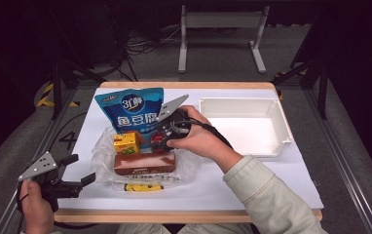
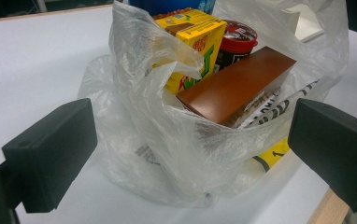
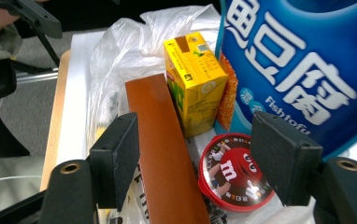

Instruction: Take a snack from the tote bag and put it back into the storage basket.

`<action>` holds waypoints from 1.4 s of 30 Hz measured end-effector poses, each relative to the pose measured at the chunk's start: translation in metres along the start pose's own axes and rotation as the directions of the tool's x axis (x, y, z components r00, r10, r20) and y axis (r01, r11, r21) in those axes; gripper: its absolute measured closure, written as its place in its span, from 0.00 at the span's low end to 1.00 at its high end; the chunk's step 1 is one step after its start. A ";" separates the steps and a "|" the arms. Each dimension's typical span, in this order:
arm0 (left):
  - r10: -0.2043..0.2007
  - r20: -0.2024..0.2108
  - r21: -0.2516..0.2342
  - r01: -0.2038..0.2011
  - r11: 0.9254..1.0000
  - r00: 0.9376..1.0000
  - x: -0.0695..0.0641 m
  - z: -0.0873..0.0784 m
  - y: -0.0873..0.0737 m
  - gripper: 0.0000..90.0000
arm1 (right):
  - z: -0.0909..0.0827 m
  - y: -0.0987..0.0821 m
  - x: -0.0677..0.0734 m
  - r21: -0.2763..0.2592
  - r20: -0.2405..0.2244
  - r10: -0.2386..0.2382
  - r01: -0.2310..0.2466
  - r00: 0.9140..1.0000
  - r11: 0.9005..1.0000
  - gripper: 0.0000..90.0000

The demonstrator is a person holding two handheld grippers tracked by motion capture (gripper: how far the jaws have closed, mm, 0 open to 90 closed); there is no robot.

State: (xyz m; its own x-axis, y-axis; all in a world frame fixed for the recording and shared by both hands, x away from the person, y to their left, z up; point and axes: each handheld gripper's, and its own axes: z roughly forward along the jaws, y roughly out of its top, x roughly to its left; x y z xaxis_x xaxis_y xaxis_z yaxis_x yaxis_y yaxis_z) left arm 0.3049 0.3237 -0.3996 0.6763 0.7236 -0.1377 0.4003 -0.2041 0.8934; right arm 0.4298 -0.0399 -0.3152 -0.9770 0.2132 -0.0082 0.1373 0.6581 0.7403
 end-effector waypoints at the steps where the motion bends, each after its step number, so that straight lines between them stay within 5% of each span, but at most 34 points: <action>1: 0.002 0.003 -0.001 -0.002 1.000 1.000 0.000 0.000 0.000 0.02 | 0.002 0.001 0.000 0.009 -0.002 -0.008 0.008 1.000 1.000 0.38; 16: 0.016 0.041 -0.001 -0.016 1.000 0.999 -0.001 0.001 0.000 0.02 | 0.031 0.016 0.003 0.151 -0.042 -0.077 0.082 0.996 0.985 0.39; 27: 0.015 0.039 -0.004 -0.015 1.000 0.999 -0.002 -0.003 -0.003 0.02 | 0.061 0.023 0.008 0.238 -0.084 -0.133 0.149 0.988 0.960 0.39; 42: 0.010 0.044 -0.002 -0.010 1.000 0.999 0.000 -0.002 -0.004 0.02 | 0.083 0.019 0.014 0.327 -0.108 -0.127 0.156 0.986 0.932 0.39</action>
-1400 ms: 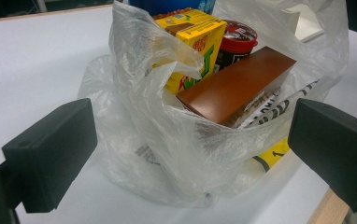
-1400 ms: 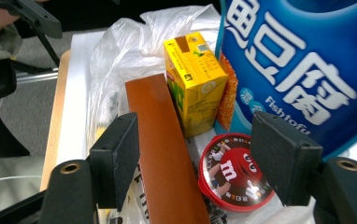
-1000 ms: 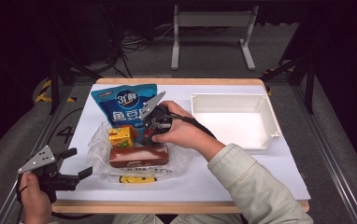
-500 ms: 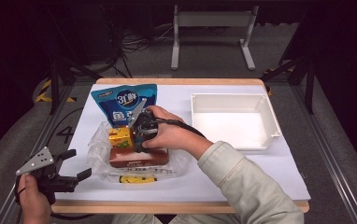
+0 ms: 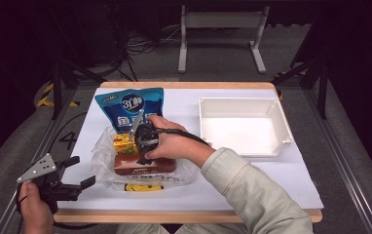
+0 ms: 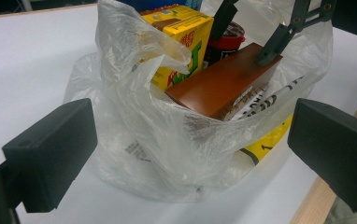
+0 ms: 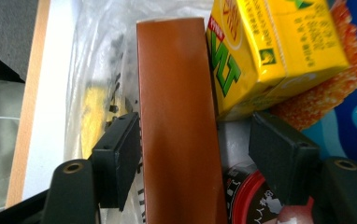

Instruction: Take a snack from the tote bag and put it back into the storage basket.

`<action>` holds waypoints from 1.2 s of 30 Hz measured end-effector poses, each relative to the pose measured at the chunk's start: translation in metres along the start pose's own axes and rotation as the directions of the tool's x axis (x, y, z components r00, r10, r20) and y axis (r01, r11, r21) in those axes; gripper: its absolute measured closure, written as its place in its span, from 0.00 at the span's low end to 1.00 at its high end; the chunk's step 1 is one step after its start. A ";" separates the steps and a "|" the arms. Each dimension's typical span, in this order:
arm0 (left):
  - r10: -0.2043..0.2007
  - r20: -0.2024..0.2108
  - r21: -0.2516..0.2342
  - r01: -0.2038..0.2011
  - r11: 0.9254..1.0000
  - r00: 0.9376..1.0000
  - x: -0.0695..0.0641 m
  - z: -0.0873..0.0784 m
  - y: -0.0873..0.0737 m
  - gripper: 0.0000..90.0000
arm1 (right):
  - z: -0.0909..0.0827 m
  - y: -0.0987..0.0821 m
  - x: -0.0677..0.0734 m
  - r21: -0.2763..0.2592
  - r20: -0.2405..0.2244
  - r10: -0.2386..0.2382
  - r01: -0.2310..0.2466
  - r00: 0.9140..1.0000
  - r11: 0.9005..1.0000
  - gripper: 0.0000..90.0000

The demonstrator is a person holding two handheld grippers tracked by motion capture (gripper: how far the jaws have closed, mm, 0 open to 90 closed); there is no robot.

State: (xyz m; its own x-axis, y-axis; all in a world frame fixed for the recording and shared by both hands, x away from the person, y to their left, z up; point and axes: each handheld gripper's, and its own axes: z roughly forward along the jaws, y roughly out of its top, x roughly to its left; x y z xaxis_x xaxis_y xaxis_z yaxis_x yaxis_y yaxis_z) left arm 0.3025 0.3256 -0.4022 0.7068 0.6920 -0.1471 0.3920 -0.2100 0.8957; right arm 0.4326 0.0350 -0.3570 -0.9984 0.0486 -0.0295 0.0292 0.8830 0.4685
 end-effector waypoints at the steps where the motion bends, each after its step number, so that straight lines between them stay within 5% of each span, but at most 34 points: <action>1: -0.001 0.001 0.000 0.001 1.000 1.000 0.000 0.000 0.000 0.02 | 0.001 0.000 0.000 0.002 0.000 -0.010 0.010 1.000 1.000 0.38; 19: -0.003 0.016 0.007 0.003 1.000 1.000 0.001 0.005 0.000 0.02 | 0.028 0.000 0.007 0.113 -0.023 -0.034 0.037 0.999 0.993 0.35; 30: -0.001 0.022 0.009 0.001 1.000 1.000 0.001 0.006 0.000 0.02 | 0.049 -0.001 0.010 0.197 -0.024 -0.066 0.070 0.998 0.978 0.36; 36: -0.004 0.025 0.012 0.004 1.000 1.000 0.002 0.007 0.000 0.02 | 0.053 0.001 0.011 0.233 -0.013 -0.091 0.091 0.996 0.968 0.46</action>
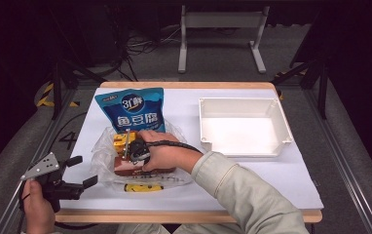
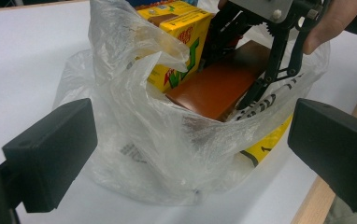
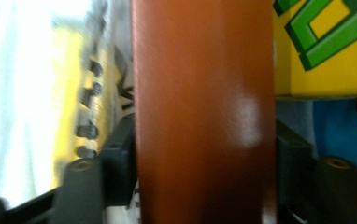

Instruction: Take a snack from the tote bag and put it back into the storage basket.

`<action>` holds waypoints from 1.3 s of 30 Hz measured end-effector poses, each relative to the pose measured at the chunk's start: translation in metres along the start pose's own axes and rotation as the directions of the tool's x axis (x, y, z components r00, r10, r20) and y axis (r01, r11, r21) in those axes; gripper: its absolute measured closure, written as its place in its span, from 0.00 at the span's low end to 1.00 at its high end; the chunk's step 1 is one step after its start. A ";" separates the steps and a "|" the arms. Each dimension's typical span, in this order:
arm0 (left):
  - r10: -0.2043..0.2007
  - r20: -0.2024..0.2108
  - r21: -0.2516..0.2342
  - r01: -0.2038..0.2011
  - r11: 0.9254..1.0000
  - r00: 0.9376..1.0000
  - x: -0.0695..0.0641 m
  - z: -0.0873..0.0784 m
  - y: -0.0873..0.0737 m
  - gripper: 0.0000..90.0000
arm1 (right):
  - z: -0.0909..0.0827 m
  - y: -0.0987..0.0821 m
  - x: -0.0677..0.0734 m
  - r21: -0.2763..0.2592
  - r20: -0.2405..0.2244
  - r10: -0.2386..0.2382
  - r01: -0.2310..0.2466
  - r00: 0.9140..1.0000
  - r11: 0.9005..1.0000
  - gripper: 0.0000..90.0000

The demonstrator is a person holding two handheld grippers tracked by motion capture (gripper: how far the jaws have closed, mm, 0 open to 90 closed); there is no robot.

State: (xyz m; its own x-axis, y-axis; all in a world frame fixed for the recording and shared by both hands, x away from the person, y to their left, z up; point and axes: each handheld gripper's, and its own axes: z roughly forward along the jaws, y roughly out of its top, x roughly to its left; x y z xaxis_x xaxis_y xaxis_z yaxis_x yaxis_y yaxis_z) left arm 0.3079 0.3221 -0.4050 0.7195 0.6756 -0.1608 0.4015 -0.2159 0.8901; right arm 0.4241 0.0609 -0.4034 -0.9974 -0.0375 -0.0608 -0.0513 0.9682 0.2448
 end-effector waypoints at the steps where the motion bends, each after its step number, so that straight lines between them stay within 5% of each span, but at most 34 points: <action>1: 0.002 0.000 0.001 -0.002 1.000 1.000 0.000 0.000 0.000 0.02 | -0.001 0.000 0.000 0.004 0.001 -0.005 0.005 1.000 1.000 0.47; 16: -0.018 -0.010 -0.010 0.018 1.000 1.000 0.004 -0.002 -0.001 0.02 | -0.016 -0.001 0.000 -0.044 0.016 -0.008 0.008 1.000 0.999 0.47; 30: -0.024 -0.004 -0.029 0.024 0.999 1.000 0.006 -0.005 -0.001 0.02 | -0.051 0.004 0.006 -0.146 0.031 -0.008 0.012 0.999 0.989 0.47; 39: -0.034 -0.004 -0.024 0.034 0.999 0.999 0.006 -0.005 -0.001 0.02 | -0.082 0.008 0.009 -0.147 0.058 -0.019 0.027 0.998 0.989 0.47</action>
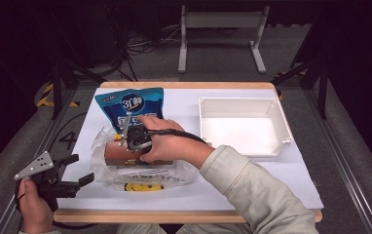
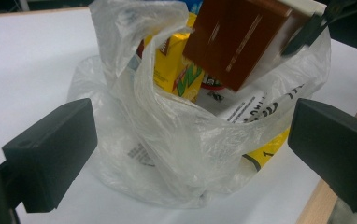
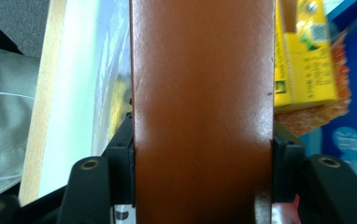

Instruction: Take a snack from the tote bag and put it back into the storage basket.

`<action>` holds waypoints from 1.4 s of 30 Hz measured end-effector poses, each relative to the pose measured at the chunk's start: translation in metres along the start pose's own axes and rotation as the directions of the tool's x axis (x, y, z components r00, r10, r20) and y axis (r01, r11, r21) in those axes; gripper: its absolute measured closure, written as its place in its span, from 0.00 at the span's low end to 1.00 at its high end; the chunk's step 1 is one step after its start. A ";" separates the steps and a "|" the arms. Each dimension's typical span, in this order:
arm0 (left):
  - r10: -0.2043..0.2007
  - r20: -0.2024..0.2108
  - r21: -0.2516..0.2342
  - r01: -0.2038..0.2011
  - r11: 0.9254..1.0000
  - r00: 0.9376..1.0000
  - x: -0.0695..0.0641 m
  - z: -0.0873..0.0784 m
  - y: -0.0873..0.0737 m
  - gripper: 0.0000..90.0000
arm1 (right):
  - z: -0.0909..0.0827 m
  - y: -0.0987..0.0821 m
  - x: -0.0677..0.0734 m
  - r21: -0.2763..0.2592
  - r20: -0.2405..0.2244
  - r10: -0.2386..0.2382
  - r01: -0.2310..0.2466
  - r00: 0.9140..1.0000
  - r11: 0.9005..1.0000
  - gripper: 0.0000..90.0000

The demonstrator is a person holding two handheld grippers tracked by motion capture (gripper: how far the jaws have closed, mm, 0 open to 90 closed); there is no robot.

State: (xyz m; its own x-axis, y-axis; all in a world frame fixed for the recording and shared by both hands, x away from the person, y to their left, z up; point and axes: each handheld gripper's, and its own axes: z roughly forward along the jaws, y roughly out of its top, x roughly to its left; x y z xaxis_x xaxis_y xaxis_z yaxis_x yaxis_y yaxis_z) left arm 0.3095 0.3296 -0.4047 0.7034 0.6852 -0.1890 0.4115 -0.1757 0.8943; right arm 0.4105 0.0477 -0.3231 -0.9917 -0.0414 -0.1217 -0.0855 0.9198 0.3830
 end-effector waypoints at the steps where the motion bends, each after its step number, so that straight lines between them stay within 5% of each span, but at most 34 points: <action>1: -0.003 0.005 0.006 0.003 1.000 1.000 -0.001 0.002 0.000 0.02 | -0.002 0.000 0.000 -0.002 0.000 0.003 -0.003 1.000 1.000 0.47; 4: 0.022 0.012 0.009 -0.022 1.000 1.000 -0.003 0.002 0.002 0.02 | -0.010 0.001 -0.001 -0.009 -0.004 0.009 -0.009 1.000 1.000 0.47; 24: 0.029 0.007 0.018 -0.029 0.999 1.000 -0.003 0.005 0.000 0.02 | -0.052 -0.003 -0.010 -0.092 0.008 0.016 -0.016 1.000 0.996 0.47; 42: 0.026 0.002 0.017 -0.026 1.000 1.000 -0.003 0.004 0.000 0.02 | -0.088 -0.031 -0.014 -0.123 0.065 0.008 0.000 0.998 0.992 0.47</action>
State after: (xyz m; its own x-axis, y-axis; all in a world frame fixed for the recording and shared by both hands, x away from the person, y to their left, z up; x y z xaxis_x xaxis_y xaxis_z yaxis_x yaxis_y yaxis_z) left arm 0.3095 0.3250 -0.4060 0.7151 0.6790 -0.1661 0.4028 -0.2060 0.8918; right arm 0.4185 -0.0141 -0.2530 -0.9840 -0.0087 -0.1777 -0.0967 0.8646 0.4931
